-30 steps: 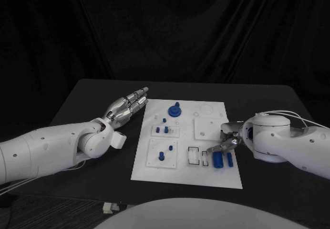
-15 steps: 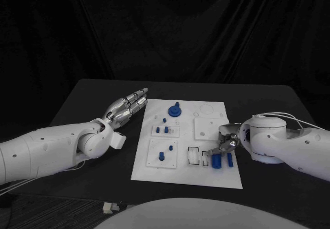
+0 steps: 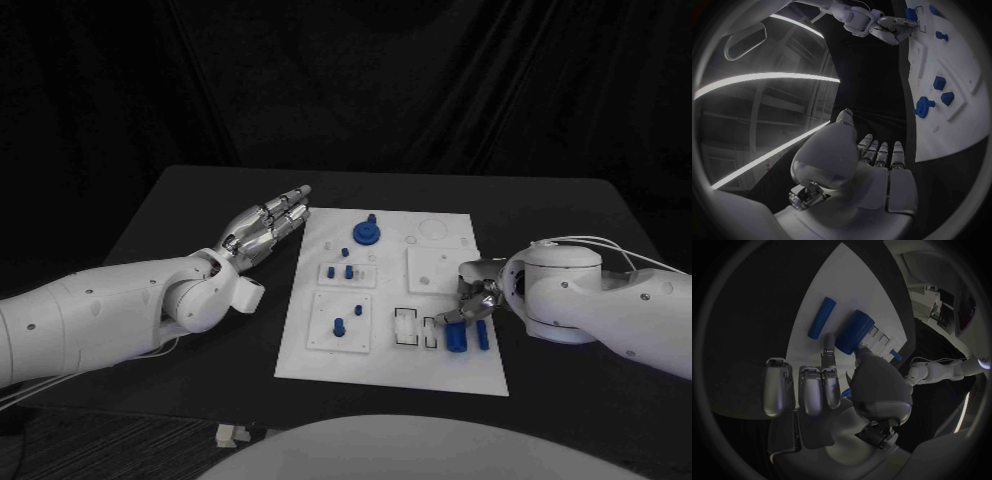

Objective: Assemble the parts on the task board

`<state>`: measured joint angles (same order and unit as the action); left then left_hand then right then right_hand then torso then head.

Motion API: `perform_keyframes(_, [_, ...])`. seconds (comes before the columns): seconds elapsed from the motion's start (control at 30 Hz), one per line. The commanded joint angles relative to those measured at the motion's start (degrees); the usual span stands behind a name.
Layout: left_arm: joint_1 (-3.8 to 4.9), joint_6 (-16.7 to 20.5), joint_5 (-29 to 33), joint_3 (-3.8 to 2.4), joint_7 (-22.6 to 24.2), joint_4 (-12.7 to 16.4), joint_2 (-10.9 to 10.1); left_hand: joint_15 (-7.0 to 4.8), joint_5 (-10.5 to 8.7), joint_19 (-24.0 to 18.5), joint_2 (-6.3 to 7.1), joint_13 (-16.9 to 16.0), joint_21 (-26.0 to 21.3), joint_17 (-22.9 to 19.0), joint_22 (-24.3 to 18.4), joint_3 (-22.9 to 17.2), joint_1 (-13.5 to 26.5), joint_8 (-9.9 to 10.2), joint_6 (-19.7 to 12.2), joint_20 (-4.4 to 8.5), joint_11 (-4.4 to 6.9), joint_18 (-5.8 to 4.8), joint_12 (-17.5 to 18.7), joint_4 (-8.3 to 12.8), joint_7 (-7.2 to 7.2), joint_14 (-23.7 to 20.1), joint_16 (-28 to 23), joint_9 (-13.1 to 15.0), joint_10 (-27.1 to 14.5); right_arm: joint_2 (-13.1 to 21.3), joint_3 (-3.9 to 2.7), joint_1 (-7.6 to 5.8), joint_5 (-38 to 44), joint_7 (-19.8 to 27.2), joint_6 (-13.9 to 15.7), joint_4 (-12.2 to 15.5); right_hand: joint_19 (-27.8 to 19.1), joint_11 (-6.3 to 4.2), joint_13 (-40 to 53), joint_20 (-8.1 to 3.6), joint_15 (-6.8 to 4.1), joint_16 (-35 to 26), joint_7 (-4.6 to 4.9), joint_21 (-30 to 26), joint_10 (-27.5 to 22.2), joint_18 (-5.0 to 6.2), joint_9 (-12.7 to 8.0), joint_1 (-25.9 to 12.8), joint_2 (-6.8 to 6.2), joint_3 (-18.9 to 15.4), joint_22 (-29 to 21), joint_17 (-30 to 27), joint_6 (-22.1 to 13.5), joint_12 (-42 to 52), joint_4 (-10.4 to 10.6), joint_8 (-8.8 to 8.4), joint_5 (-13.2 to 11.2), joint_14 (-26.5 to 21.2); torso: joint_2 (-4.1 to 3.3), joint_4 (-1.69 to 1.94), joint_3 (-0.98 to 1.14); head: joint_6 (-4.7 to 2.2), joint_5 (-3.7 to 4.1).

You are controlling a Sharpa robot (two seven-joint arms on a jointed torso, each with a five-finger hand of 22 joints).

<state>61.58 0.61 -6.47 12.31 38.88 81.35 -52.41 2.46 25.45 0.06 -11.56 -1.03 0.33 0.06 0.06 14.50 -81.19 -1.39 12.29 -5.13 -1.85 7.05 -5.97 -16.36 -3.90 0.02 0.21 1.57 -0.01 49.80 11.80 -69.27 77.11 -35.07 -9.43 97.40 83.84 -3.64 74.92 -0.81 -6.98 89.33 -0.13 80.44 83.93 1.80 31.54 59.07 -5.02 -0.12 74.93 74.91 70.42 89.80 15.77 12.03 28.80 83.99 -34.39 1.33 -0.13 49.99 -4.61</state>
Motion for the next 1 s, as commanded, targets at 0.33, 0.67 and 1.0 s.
perform_keyframes(0.33, [-0.14,-0.69,0.24,-0.06,5.09,0.04,0.09,0.26,0.75,-0.06,0.12,0.01,-0.33,-0.06,-0.06,-0.42,-1.4,-0.34,-0.13,-0.36,-0.61,-0.26,-0.34,0.26,-0.65,-0.02,-0.21,0.07,0.12,1.82,0.01,0.07,-11.48,-0.3,6.93,1.17,1.01,-0.4,15.08,0.33,-0.08,-0.71,0.03,-0.96,6.07,0.9,1.31,1.7,0.37,0.42,11.41,12.04,-0.5,0.2,-0.31,0.52,2.22,5.36,0.01,0.01,0.0,0.01,-0.1])
perform_keyframes(0.67, [-0.18,-0.69,0.24,-0.06,5.0,-0.07,0.24,0.3,1.11,-0.06,0.22,0.0,-0.33,-0.06,-0.06,-0.49,-1.7,-0.34,-0.12,-0.4,-0.66,-0.27,-0.37,0.37,-0.7,-0.02,-0.21,0.07,0.12,2.35,0.0,-2.39,-17.07,-0.09,9.15,3.05,0.65,-0.49,15.08,0.3,-0.14,-1.29,0.06,-1.74,6.07,1.09,1.63,1.85,0.3,0.39,11.14,10.79,-0.67,0.2,-0.38,0.56,2.39,5.09,0.03,-0.04,-0.01,0.01,0.22])
perform_keyframes(1.0, [-0.2,-0.74,0.24,-0.06,4.93,-0.08,0.3,0.32,1.36,-0.06,0.29,0.0,-0.33,-0.06,-0.06,-0.54,-1.88,-0.34,-0.12,-0.41,-0.68,-0.27,-0.37,0.44,-0.72,-0.02,-0.21,0.07,0.12,-0.38,0.0,-3.39,-18.74,-0.04,9.37,2.53,0.57,-0.5,15.08,0.26,-0.18,-1.48,0.08,-2.0,6.07,1.15,1.96,2.11,0.2,0.39,11.06,10.41,-1.04,0.2,-0.52,0.52,2.45,5.01,0.03,-0.01,-0.01,0.01,0.11])
